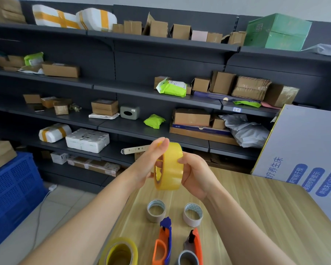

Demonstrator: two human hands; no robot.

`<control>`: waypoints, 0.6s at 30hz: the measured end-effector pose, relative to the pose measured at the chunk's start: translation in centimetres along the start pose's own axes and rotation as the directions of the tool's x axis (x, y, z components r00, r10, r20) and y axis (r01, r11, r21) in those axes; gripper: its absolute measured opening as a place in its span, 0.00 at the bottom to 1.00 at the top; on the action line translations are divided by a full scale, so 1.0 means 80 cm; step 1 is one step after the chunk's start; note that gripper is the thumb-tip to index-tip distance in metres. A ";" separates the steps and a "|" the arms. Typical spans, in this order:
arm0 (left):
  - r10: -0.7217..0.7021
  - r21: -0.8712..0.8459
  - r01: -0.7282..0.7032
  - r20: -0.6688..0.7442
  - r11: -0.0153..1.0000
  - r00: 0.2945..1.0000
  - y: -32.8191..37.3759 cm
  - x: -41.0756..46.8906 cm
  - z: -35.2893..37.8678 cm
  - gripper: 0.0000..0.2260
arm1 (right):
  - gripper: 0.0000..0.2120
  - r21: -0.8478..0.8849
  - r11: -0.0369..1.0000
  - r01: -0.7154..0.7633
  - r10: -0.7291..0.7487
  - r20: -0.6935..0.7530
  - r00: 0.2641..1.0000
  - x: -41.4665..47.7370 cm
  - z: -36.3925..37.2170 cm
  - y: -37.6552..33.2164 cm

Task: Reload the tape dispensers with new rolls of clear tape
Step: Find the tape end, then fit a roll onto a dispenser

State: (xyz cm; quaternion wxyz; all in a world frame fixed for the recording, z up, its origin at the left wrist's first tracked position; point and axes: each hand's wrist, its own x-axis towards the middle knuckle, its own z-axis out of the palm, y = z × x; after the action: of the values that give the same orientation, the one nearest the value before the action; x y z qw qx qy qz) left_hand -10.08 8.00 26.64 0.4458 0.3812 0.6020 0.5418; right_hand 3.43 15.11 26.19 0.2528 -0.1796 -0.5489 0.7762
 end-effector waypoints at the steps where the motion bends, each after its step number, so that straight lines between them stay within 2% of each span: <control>1: 0.019 0.014 -0.019 -0.011 1.000 1.000 0.002 -0.001 0.001 0.29 | 0.21 0.027 1.000 -0.006 0.006 0.016 1.000 0.001 -0.001 0.000; 4: -0.007 0.022 0.008 -0.060 1.000 0.998 0.009 -0.002 0.006 0.22 | 0.26 0.068 0.997 -0.018 0.015 0.047 0.999 0.001 0.000 0.002; 10: -0.046 -0.015 0.045 -0.075 0.999 0.996 0.011 0.001 0.010 0.19 | 0.28 -0.004 1.000 -0.026 0.026 -0.113 0.993 -0.002 0.002 0.004; 14: -0.007 -0.041 0.004 -0.084 0.999 0.996 0.012 0.000 0.015 0.18 | 0.20 -0.019 1.000 -0.023 0.019 -0.165 0.986 -0.005 0.006 0.004; 18: 0.024 0.035 -0.021 -0.096 0.999 0.995 0.011 0.001 0.014 0.22 | 0.17 -0.035 0.998 -0.046 0.039 -0.178 0.983 -0.006 0.004 0.003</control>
State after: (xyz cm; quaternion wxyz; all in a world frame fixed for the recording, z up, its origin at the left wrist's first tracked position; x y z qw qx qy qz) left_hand -9.10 8.51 27.46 0.4033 0.3689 0.6278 0.5542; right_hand 3.57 14.54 26.03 0.2804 -0.2643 -0.5353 0.7516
